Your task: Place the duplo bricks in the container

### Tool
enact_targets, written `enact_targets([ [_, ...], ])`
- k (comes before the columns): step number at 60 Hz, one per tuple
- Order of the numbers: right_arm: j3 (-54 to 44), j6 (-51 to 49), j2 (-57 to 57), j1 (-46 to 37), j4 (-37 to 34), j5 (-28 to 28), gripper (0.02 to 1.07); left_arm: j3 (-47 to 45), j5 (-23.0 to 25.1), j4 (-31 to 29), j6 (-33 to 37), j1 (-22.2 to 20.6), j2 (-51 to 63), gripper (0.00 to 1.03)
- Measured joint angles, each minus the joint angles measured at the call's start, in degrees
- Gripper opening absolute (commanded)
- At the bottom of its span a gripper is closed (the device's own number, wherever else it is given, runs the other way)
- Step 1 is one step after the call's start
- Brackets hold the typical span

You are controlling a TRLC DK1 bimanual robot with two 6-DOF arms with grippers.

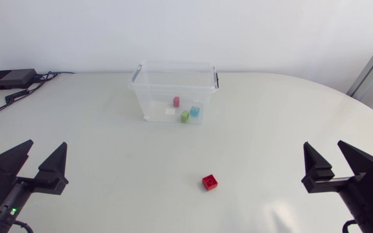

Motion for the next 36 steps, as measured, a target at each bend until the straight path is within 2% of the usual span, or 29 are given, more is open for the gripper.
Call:
enact_targets([
  [28,0.0,-2.0,0.7,-0.1,-0.1,0.0,1.02,0.0,0.0,0.0,0.0,0.0,0.0,1.00],
  [36,1.0,-2.4,1.6,0.1,-3.0,-0.3,1.02,0.0,0.0,0.0,0.0,0.0,0.0,1.00],
])
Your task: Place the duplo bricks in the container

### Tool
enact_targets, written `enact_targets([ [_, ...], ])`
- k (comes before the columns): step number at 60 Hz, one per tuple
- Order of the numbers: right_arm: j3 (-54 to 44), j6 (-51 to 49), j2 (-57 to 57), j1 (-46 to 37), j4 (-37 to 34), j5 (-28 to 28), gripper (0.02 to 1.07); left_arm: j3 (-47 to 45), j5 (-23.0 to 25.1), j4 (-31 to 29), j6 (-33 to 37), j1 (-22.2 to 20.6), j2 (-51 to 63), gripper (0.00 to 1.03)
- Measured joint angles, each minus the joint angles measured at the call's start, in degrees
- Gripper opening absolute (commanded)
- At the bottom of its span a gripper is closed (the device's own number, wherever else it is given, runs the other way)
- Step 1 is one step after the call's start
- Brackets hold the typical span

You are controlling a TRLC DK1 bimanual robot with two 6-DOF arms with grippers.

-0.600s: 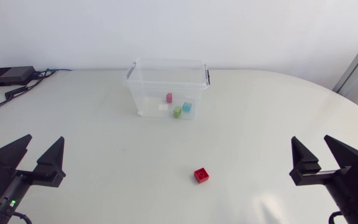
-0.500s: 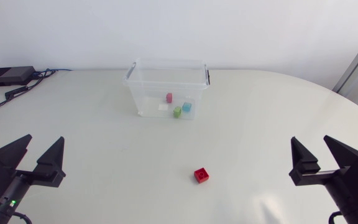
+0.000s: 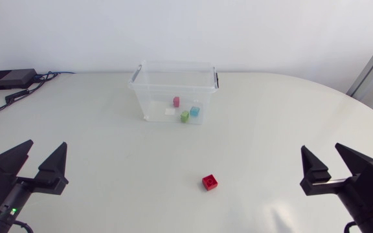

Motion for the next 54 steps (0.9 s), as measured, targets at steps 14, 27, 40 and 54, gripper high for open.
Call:
enact_targets([
  [14,8.5,-1.0,9.1,4.0,-7.2,-0.3,1.02,0.0,0.0,0.0,0.0,0.0,0.0,1.00],
  [27,18.1,0.2,26.6,12.8,-13.2,-0.4,1.02,0.0,0.0,0.0,0.0,0.0,0.0,1.00],
  [40,25.9,4.1,44.3,19.8,-16.4,0.0,1.02,0.0,0.0,0.0,0.0,0.0,0.0,1.00],
  [54,30.5,7.2,57.3,29.0,-17.3,3.5,1.02,0.0,0.0,0.0,0.0,0.0,0.0,1.00],
])
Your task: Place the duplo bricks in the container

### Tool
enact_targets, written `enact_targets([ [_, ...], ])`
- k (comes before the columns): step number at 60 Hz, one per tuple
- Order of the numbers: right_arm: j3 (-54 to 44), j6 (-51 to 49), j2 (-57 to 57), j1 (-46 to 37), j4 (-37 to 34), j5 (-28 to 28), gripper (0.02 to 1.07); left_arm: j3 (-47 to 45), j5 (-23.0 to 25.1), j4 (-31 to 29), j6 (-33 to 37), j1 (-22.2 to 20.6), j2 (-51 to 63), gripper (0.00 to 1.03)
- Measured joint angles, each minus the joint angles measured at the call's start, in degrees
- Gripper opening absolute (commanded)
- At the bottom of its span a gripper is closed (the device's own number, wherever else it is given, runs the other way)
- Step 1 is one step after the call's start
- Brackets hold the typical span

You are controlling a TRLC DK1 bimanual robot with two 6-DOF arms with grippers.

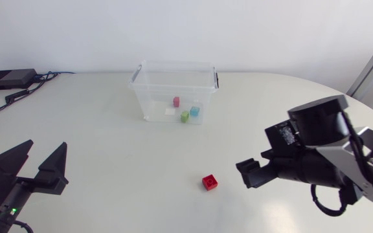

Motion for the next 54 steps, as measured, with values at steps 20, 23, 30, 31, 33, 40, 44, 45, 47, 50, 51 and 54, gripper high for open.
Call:
enact_targets([
  [20,5.5,3.8,16.1,9.0,-0.8,1.4,1.02,0.0,0.0,0.0,0.0,0.0,0.0,1.00],
  [23,6.1,4.0,18.4,9.7,-0.9,1.3,1.02,0.0,0.0,0.0,0.0,0.0,0.0,1.00],
  [30,7.2,4.0,22.4,10.6,-0.9,1.2,1.02,0.0,0.0,0.0,0.0,0.0,0.0,1.00],
  [31,7.5,4.0,22.9,10.6,-0.9,1.1,1.02,0.0,0.0,0.0,0.0,0.0,0.0,1.00],
  [33,7.9,4.0,24.2,10.7,-1.0,1.0,1.02,0.0,0.0,0.0,0.0,0.0,0.0,1.00],
  [40,9.2,4.0,27.0,11.1,-1.0,0.9,1.02,0.0,0.0,0.0,0.0,0.0,0.0,1.00],
  [44,9.8,4.0,28.2,11.5,-1.1,0.7,1.02,0.0,0.0,0.0,0.0,0.0,0.0,1.00],
  [45,10.1,4.0,28.6,11.7,-1.1,0.5,1.02,0.0,0.0,0.0,0.0,0.0,0.0,1.00],
  [47,10.7,4.0,29.3,11.8,-1.2,0.4,1.02,0.0,0.0,0.0,0.0,0.0,0.0,1.00],
  [50,11.5,4.0,30.3,11.8,-1.3,0.0,1.02,0.0,0.0,0.0,0.0,0.0,0.0,1.00],
  [51,11.8,4.0,30.7,11.8,-1.3,-0.3,1.02,0.0,0.0,0.0,0.0,0.0,0.0,1.00],
  [54,12.7,4.1,31.7,11.8,-1.3,-0.5,1.02,0.0,0.0,0.0,0.0,0.0,0.0,1.00],
])
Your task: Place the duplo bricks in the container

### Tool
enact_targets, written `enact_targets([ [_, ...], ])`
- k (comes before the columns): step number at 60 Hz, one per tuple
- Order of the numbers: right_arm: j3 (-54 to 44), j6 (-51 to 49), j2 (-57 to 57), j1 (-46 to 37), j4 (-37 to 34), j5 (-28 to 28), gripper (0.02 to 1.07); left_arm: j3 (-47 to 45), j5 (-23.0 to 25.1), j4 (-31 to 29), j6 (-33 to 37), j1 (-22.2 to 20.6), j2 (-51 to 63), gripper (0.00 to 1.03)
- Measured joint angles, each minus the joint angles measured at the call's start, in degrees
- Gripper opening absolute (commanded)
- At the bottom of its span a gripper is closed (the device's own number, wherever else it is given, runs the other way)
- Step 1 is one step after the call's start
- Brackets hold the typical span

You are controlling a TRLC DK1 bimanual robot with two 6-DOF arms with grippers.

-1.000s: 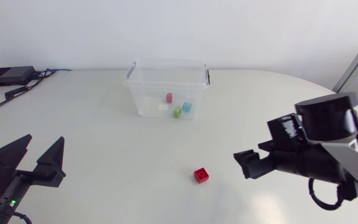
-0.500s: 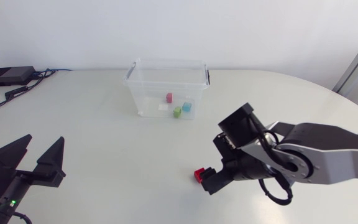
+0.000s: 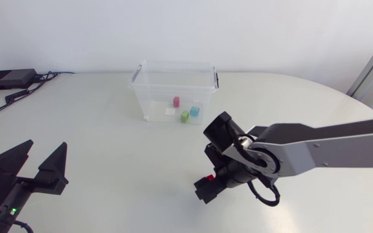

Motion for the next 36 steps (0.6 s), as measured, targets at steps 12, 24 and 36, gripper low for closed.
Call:
enact_targets([
  [12,2.7,0.3,4.0,0.0,-0.5,-0.1,1.02,0.0,0.0,0.0,0.0,0.0,0.0,1.00],
  [24,5.0,1.8,7.9,0.0,-2.2,-0.2,0.94,0.0,0.0,0.0,0.0,0.0,0.0,1.00],
  [36,5.5,3.4,8.7,-0.1,-2.7,-2.3,0.47,0.0,0.0,0.0,0.0,0.0,0.0,1.00],
])
